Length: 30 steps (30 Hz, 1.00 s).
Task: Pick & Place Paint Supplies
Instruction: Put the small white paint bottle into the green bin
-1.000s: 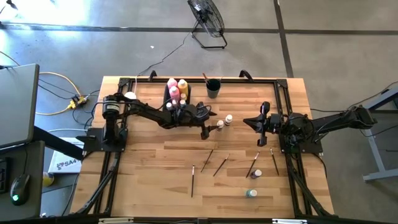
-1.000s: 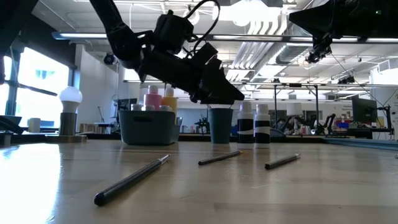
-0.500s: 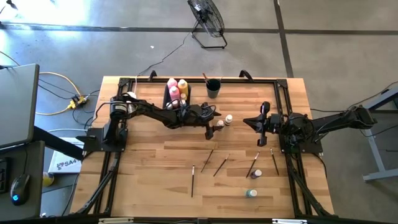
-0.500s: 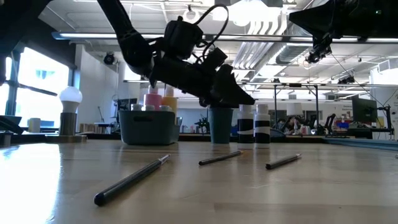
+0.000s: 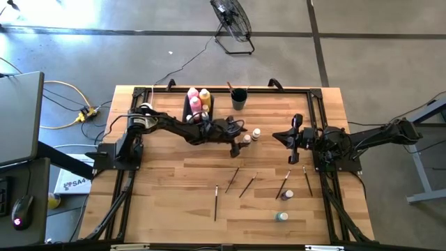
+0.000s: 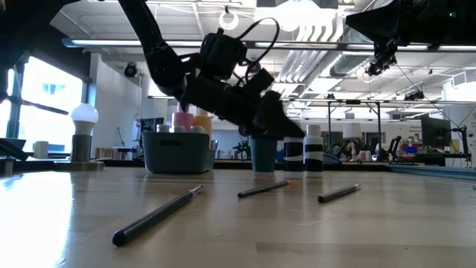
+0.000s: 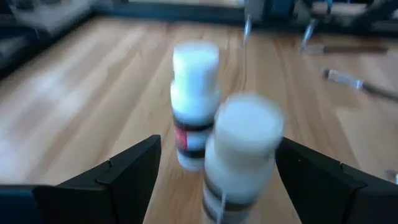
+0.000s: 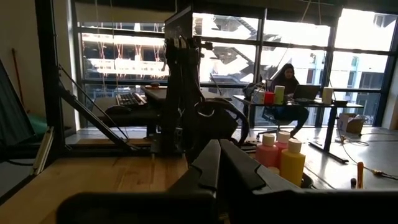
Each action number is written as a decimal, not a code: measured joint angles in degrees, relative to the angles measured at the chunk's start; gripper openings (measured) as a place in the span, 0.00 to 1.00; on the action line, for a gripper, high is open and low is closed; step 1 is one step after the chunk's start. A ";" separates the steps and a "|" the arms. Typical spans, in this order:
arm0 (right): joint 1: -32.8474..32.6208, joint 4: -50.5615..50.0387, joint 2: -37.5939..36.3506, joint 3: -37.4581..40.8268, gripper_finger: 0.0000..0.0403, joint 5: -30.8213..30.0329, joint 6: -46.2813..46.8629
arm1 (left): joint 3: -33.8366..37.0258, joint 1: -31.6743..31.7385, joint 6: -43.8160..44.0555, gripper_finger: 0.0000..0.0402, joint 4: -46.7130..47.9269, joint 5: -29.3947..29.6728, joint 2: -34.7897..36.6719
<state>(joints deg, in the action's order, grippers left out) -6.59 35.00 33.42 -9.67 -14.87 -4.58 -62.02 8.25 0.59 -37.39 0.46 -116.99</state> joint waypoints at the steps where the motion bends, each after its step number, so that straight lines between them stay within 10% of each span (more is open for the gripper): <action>1: 0.02 0.00 -0.01 0.00 0.00 -0.01 0.00 | 0.11 0.00 0.12 0.76 0.32 0.01 -0.02; 21: 0.02 -0.11 -0.01 0.00 0.00 -0.15 -0.22 | 0.00 0.00 0.12 0.75 -1.94 -0.06 0.04; 30: 0.01 -0.10 0.01 0.00 0.00 -0.15 -0.22 | 0.00 0.00 0.12 0.59 -1.99 -0.08 0.04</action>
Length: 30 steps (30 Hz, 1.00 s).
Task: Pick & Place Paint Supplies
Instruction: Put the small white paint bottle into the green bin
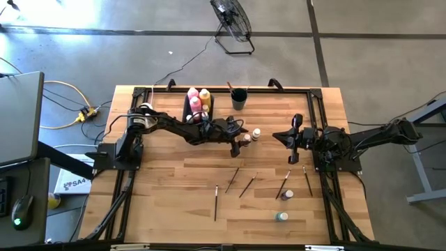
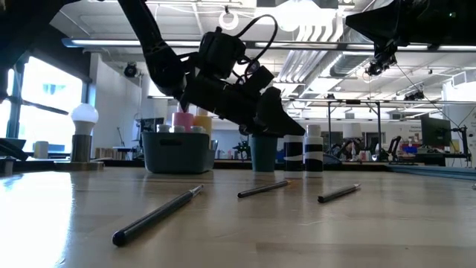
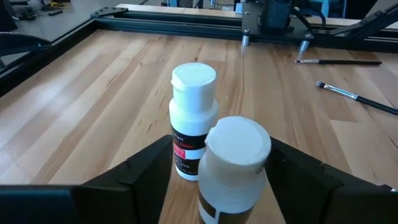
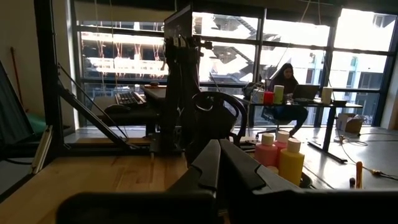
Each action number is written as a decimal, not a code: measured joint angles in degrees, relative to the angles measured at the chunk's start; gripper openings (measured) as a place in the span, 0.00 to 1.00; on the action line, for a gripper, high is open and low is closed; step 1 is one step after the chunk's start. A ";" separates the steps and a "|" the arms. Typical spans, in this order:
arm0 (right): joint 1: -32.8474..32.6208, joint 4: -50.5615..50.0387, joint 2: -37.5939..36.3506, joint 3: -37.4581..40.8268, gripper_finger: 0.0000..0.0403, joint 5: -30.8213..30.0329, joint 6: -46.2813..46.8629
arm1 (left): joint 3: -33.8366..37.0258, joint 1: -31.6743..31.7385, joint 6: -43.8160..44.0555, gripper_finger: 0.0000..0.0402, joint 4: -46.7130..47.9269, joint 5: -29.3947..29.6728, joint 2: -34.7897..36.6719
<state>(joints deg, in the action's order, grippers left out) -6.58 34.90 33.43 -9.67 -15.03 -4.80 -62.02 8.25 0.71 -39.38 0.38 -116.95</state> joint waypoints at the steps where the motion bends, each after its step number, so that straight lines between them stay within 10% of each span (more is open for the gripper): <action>1: 0.01 -0.01 -0.02 0.00 0.00 0.00 0.00 | 0.00 0.00 0.01 0.57 0.00 0.00 0.00; 30: 0.01 -0.01 -0.01 0.00 0.00 0.00 0.00 | 0.00 -0.01 1.17 0.31 0.12 0.14 0.11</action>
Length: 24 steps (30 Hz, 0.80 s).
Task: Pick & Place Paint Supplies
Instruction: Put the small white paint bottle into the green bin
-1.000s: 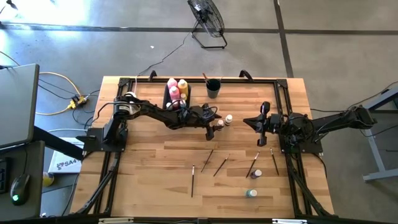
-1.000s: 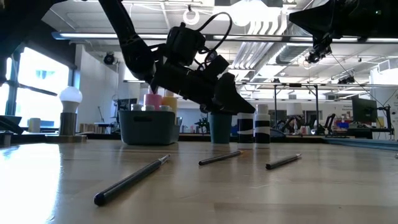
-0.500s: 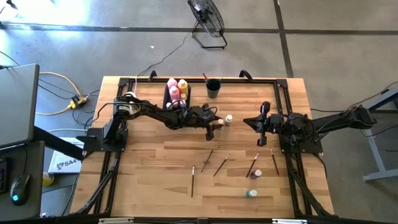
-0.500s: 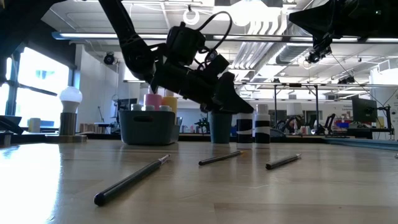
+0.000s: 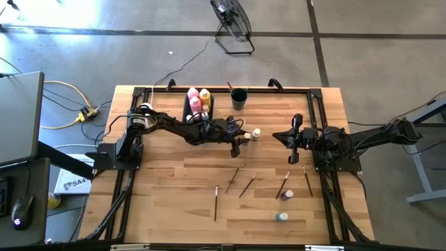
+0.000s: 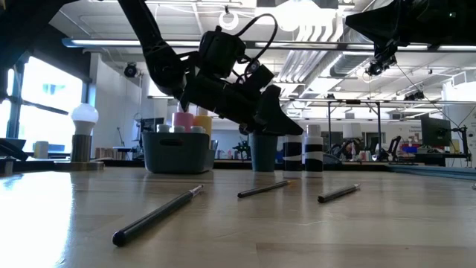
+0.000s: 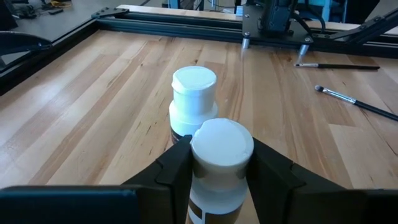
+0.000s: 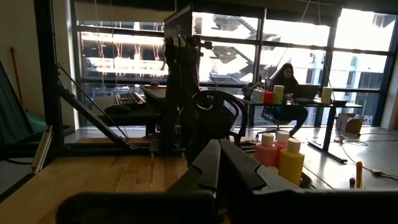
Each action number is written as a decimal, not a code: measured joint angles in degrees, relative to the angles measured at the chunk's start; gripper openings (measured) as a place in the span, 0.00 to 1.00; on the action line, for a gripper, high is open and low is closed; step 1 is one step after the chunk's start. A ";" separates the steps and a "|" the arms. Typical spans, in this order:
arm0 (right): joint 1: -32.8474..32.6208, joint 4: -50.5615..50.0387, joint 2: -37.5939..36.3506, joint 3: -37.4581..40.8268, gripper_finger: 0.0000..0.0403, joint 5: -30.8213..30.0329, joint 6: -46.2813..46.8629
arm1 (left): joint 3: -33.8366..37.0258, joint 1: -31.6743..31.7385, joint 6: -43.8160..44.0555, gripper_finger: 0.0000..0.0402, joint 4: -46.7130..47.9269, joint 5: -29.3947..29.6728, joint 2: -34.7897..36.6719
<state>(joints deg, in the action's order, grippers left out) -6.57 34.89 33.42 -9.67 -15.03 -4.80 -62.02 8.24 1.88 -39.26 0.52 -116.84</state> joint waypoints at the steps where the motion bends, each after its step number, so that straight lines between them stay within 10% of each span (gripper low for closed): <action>1: 0.00 0.00 -0.01 0.00 0.00 0.01 0.00 | 0.00 0.01 0.12 0.31 0.02 0.00 0.00; 24: -0.01 -1.64 0.00 0.00 0.00 0.01 0.26 | 3.69 0.03 2.77 0.31 1.04 3.09 4.41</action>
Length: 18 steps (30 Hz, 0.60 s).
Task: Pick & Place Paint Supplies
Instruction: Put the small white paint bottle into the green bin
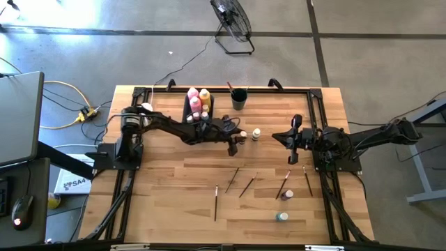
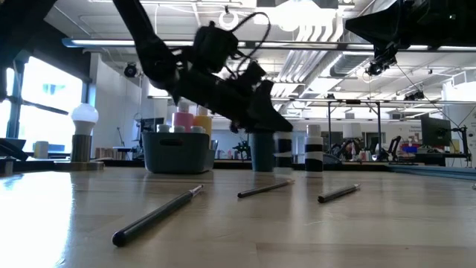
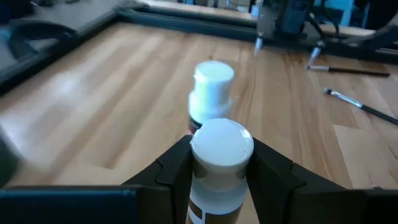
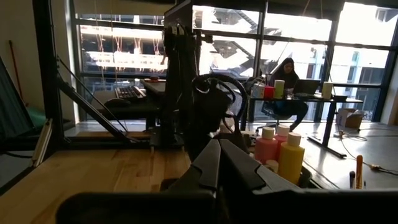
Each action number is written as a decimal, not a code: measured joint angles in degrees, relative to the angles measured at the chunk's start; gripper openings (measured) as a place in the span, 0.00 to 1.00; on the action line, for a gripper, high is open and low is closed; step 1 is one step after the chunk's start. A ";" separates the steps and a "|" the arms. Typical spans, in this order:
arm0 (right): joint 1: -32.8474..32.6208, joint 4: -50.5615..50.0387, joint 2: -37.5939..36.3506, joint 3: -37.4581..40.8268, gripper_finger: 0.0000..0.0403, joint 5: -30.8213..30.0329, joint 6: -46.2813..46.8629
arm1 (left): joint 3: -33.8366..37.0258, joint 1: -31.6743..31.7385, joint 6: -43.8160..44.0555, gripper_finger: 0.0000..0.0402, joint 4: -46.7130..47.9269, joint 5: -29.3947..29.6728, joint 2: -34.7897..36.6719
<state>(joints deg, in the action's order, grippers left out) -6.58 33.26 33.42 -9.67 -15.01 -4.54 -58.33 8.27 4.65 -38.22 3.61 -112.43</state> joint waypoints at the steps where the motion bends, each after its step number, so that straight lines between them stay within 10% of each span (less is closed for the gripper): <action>1: 0.01 0.00 -0.01 0.00 0.00 -0.02 0.00 | 1.06 0.00 -0.27 0.31 -0.41 0.47 1.46; 18: 0.01 -0.05 -0.01 0.00 0.00 -2.61 -0.01 | 33.07 -2.87 1.09 0.31 -1.53 15.33 39.85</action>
<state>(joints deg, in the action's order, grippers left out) -6.57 33.20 33.41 -9.67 -17.63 -4.55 -25.26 5.40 5.74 -39.76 18.95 -72.58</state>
